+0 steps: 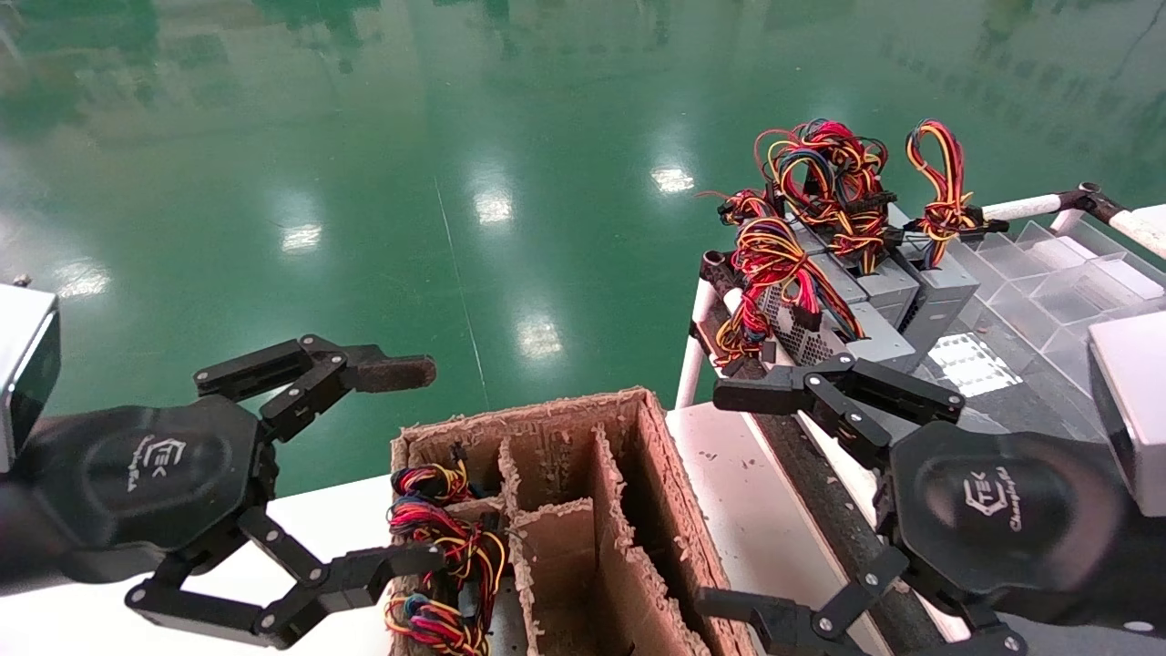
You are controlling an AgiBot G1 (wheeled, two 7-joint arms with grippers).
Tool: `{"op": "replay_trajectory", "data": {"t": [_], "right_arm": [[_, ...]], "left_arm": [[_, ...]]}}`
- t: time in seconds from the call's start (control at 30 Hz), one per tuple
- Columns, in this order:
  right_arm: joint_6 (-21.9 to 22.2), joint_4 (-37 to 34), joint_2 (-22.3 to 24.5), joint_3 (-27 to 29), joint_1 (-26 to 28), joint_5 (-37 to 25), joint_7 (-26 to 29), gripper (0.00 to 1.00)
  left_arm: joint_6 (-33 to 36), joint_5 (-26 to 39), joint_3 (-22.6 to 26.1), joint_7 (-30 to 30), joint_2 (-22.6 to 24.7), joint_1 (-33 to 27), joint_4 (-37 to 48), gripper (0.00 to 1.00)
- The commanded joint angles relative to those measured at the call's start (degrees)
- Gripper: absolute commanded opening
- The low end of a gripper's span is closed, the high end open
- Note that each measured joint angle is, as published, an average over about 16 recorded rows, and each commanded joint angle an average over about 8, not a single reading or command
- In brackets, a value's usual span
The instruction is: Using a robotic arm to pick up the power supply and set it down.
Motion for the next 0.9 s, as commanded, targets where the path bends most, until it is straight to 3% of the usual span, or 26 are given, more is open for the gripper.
{"op": "replay_trajectory", "data": {"t": [0.03,0.13,0.2,0.23,0.9], "right_arm": [[0.0,0.0,0.0,0.0,0.0,0.0,0.0,1.00],[0.0,0.0,0.0,0.0,0.0,0.0,0.0,1.00],[0.0,0.0,0.0,0.0,0.0,0.0,0.0,1.00],[0.0,0.0,0.0,0.0,0.0,0.0,0.0,1.00],[0.0,0.0,0.0,0.0,0.0,0.0,0.0,1.00]], "left_arm": [[0.0,0.0,0.0,0.0,0.0,0.0,0.0,0.48],[0.0,0.0,0.0,0.0,0.0,0.0,0.0,0.30],[0.0,0.0,0.0,0.0,0.0,0.0,0.0,0.05],[0.0,0.0,0.0,0.0,0.0,0.0,0.0,0.00],[0.0,0.0,0.0,0.0,0.0,0.0,0.0,0.00]]}}
